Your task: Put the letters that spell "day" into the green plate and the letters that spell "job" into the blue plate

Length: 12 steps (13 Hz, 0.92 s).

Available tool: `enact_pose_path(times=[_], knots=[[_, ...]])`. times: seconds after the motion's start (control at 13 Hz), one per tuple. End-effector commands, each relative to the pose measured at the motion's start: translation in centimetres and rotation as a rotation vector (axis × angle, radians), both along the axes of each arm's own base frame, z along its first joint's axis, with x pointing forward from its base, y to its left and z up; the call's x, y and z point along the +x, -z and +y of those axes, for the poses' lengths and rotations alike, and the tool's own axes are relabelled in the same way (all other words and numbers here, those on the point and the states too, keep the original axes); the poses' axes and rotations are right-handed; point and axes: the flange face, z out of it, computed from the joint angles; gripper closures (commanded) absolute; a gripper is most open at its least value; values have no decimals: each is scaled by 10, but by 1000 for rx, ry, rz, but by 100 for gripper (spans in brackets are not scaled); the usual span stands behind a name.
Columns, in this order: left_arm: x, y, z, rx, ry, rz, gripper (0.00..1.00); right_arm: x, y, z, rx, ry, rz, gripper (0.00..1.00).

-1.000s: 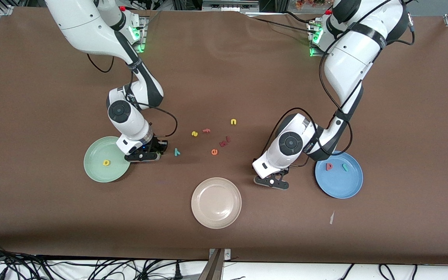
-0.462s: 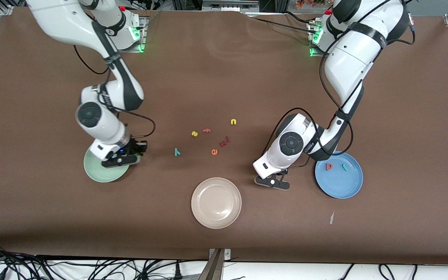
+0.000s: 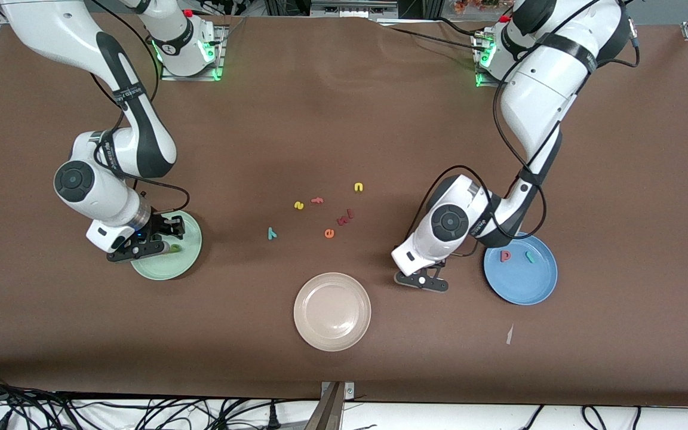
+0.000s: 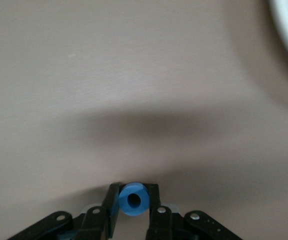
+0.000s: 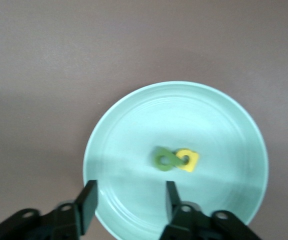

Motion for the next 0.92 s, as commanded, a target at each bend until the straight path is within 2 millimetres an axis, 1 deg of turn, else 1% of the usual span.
enact_pose_path(times=[0.0,0.08,0.15,0.23,0.38,0.54,0.62,0.77,0.85], knots=[[10,-41,43,78,-6,30,100,-10,-2,65,38,71,1,10],[14,-51,57,90,41,43,100,-18,-1,103,44,90,3,10],[19,-61,77,96,96,54,100,-18,5,131,47,127,5,10],[24,-63,99,96,150,70,100,-21,10,157,50,145,4,10],[34,-66,137,75,272,79,100,-24,25,191,67,164,-16,11],[41,-65,175,61,395,94,100,-29,40,208,82,152,-39,11],[44,-62,197,51,463,100,100,-32,47,214,89,144,-49,11],[47,-50,225,35,566,112,100,-37,58,223,86,131,-50,12],[47,-43,234,30,586,120,100,-38,59,226,88,129,-54,13]])
